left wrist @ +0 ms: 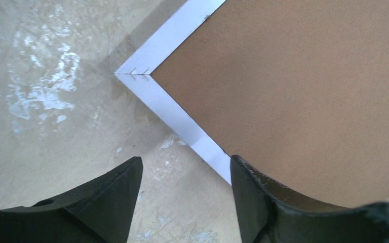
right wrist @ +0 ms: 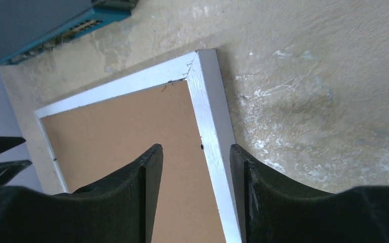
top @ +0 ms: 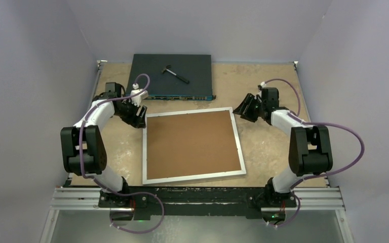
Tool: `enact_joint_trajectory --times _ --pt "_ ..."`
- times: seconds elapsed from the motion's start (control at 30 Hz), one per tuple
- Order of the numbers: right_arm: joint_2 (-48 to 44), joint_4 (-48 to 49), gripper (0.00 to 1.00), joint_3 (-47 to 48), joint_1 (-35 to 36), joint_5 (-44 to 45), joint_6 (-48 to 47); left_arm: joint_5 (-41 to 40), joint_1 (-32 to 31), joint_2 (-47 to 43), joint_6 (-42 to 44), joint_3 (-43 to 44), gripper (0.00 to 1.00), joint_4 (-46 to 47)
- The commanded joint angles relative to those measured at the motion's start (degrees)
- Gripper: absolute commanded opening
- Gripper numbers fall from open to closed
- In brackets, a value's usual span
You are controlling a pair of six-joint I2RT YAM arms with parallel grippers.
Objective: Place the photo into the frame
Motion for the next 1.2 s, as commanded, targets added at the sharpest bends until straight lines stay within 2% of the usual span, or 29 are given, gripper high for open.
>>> enact_joint_trajectory --times 0.0,0.13,0.47,0.63,0.73,0.83,0.97,1.17 --pt "0.88 1.59 0.54 1.61 0.06 -8.23 -4.45 3.91 0.50 2.11 -1.21 -1.05 0.60 0.36" --pt "2.32 2.20 0.49 1.10 0.06 -9.97 -5.03 4.18 0.50 4.50 -1.65 -1.66 0.51 1.11" --pt "4.38 5.02 0.46 -0.49 0.07 -12.31 -4.66 4.84 0.45 6.02 -2.61 -3.88 0.50 3.09" --pt "5.11 5.98 0.45 -1.00 0.05 -12.55 -4.72 4.19 0.50 5.86 -2.38 -4.99 0.42 3.85" --pt "5.63 6.08 0.44 -1.16 0.06 -13.05 -4.78 5.04 0.63 5.73 -2.43 -4.88 0.40 3.39" --pt "5.78 6.58 0.43 -1.46 0.06 -13.14 -4.61 7.20 0.97 5.35 -2.79 -3.86 0.45 2.37" --pt "5.70 6.83 0.42 -1.86 0.07 -13.08 -4.42 10.47 1.47 4.28 -2.85 -1.72 0.60 0.08" --pt "6.50 6.54 0.41 -1.78 0.07 -13.32 -4.53 12.25 4.26 3.44 -0.51 0.86 0.64 -3.59"
